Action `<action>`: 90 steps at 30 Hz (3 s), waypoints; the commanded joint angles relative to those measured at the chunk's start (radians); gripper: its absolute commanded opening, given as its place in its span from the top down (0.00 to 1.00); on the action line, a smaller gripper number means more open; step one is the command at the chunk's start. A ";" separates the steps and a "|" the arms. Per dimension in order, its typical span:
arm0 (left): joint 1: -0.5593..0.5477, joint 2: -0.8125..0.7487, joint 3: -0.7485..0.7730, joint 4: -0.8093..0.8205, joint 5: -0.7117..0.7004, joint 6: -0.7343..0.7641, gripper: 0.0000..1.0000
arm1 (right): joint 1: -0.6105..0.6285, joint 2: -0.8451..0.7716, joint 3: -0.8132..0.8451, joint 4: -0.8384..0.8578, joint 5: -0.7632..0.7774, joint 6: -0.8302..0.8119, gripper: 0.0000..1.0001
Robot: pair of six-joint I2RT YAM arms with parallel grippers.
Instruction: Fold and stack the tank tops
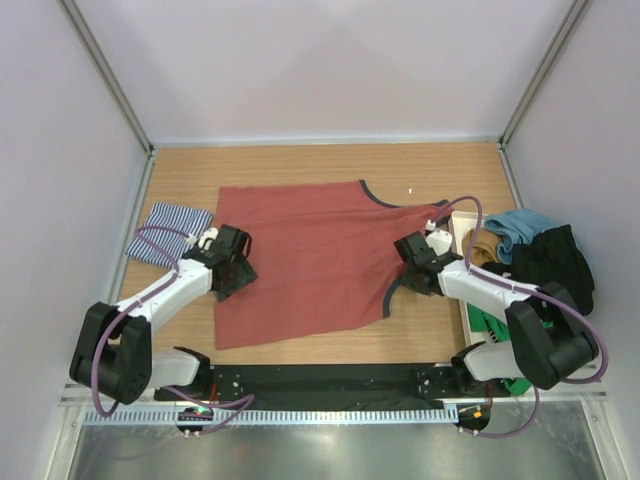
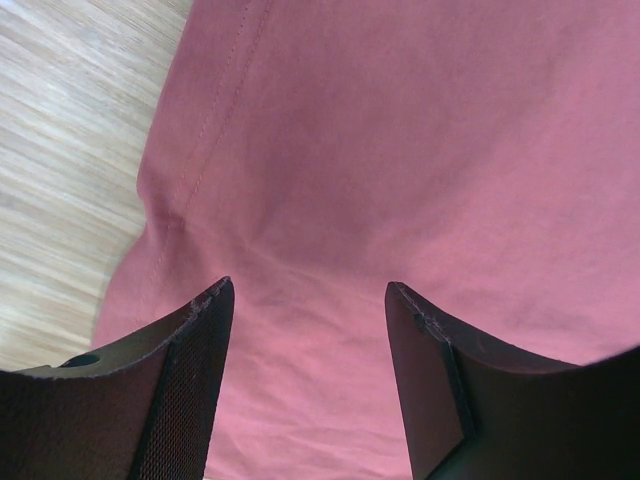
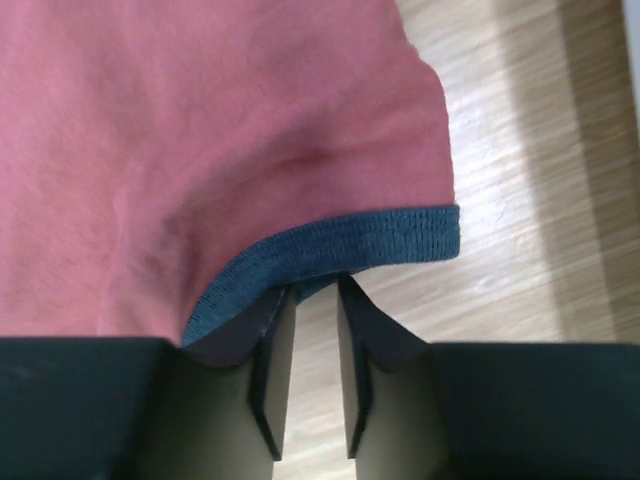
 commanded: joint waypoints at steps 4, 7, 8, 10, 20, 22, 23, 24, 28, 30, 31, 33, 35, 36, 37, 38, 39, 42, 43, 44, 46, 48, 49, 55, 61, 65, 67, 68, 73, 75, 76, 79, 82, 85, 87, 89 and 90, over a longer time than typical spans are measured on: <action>-0.006 0.045 0.003 0.068 -0.032 0.020 0.37 | 0.012 0.070 0.059 -0.028 0.234 0.033 0.85; -0.006 0.048 -0.009 0.097 -0.047 0.023 0.37 | 0.010 0.064 0.076 -0.080 0.277 0.080 0.99; -0.006 0.065 -0.016 0.111 -0.049 0.024 0.36 | 0.010 0.045 0.074 -0.091 0.295 0.102 0.99; -0.003 0.105 -0.010 0.130 -0.041 0.028 0.36 | 0.012 0.022 0.068 -0.128 0.312 0.137 0.99; 0.024 0.234 0.014 0.147 -0.021 0.040 0.38 | 0.010 -0.154 0.051 -0.231 0.311 0.203 0.78; 0.024 0.203 0.001 0.148 -0.027 0.040 0.38 | 0.010 -0.176 0.039 -0.176 0.216 0.165 0.69; 0.024 0.192 -0.003 0.147 -0.029 0.040 0.38 | 0.010 -0.180 0.024 -0.159 0.188 0.165 0.68; 0.025 0.183 -0.005 0.142 -0.030 0.041 0.38 | 0.008 -0.183 0.016 -0.140 0.151 0.165 0.68; 0.025 0.172 -0.005 0.134 -0.017 0.043 0.38 | 0.008 -0.142 0.007 -0.082 0.087 0.171 0.65; 0.025 0.166 -0.006 0.133 -0.017 0.043 0.38 | 0.010 -0.116 0.019 -0.083 0.076 0.174 0.65; 0.025 0.160 -0.006 0.131 -0.018 0.044 0.38 | 0.008 -0.108 0.021 -0.082 0.073 0.174 0.65; 0.025 0.149 -0.006 0.121 -0.026 0.046 0.38 | 0.008 -0.094 0.018 -0.074 0.073 0.175 0.65; 0.025 0.134 -0.005 0.113 -0.035 0.049 0.38 | 0.010 -0.082 0.005 -0.059 0.076 0.183 0.62; 0.025 0.128 -0.006 0.111 -0.037 0.048 0.38 | 0.010 -0.076 0.005 -0.051 0.076 0.185 0.61; 0.027 0.116 -0.006 0.107 -0.038 0.051 0.38 | 0.008 -0.071 0.007 -0.045 0.077 0.185 0.57; 0.025 0.109 -0.006 0.102 -0.043 0.051 0.38 | 0.008 -0.056 0.010 -0.040 0.076 0.179 0.55; 0.025 0.105 -0.005 0.101 -0.046 0.052 0.38 | 0.010 -0.048 0.016 -0.033 0.079 0.179 0.53; 0.025 0.091 -0.003 0.088 -0.050 0.055 0.38 | 0.010 -0.025 0.041 -0.025 0.077 0.165 0.51; 0.025 0.086 -0.002 0.085 -0.052 0.057 0.38 | 0.010 -0.021 0.044 -0.022 0.073 0.162 0.51; 0.025 0.083 -0.003 0.085 -0.052 0.057 0.38 | 0.010 -0.016 0.047 -0.017 0.071 0.159 0.51; 0.025 0.083 -0.002 0.085 -0.050 0.058 0.38 | 0.010 -0.012 0.048 -0.010 0.070 0.159 0.51; 0.025 0.086 -0.002 0.087 -0.047 0.058 0.38 | 0.008 -0.002 0.051 0.001 0.067 0.159 0.52; 0.025 0.089 -0.002 0.087 -0.047 0.058 0.38 | 0.008 0.002 0.054 0.003 0.070 0.157 0.52; 0.027 0.091 0.001 0.090 -0.049 0.063 0.38 | 0.008 0.111 0.107 0.001 0.154 0.160 0.55; 0.036 0.096 -0.002 0.094 -0.037 0.072 0.38 | -0.025 0.257 0.139 -0.011 0.232 0.191 0.80; 0.047 0.089 -0.003 0.091 -0.038 0.080 0.38 | -0.057 0.256 0.111 0.002 0.240 0.203 0.99; 0.057 0.086 -0.003 0.090 -0.035 0.086 0.38 | -0.070 0.219 0.087 0.000 0.251 0.218 0.99; 0.062 0.086 -0.003 0.091 -0.032 0.090 0.38 | -0.068 0.172 0.085 -0.029 0.266 0.240 0.99; 0.111 0.092 -0.005 0.104 -0.001 0.110 0.38 | -0.112 0.035 0.100 -0.158 0.344 0.251 0.98; 0.119 0.103 -0.006 0.108 -0.004 0.113 0.38 | -0.143 -0.004 0.113 -0.184 0.340 0.231 0.97; 0.119 0.108 -0.008 0.110 -0.004 0.115 0.38 | -0.166 -0.013 0.117 -0.213 0.346 0.228 0.96; 0.125 0.115 -0.014 0.113 -0.006 0.118 0.38 | -0.188 -0.051 0.134 -0.270 0.402 0.229 0.92; 0.137 0.106 -0.022 0.113 -0.009 0.123 0.39 | -0.191 -0.090 0.150 -0.330 0.465 0.244 0.86; 0.145 0.085 -0.025 0.102 -0.018 0.123 0.38 | -0.191 -0.139 0.150 -0.384 0.518 0.293 0.74; 0.146 0.073 -0.023 0.090 -0.021 0.120 0.38 | -0.191 -0.169 0.137 -0.390 0.535 0.301 0.62; 0.145 0.047 -0.023 0.078 -0.032 0.112 0.38 | -0.191 -0.218 0.134 -0.404 0.556 0.306 0.57; 0.146 0.034 -0.023 0.062 -0.038 0.109 0.38 | -0.191 -0.234 0.134 -0.404 0.564 0.303 0.55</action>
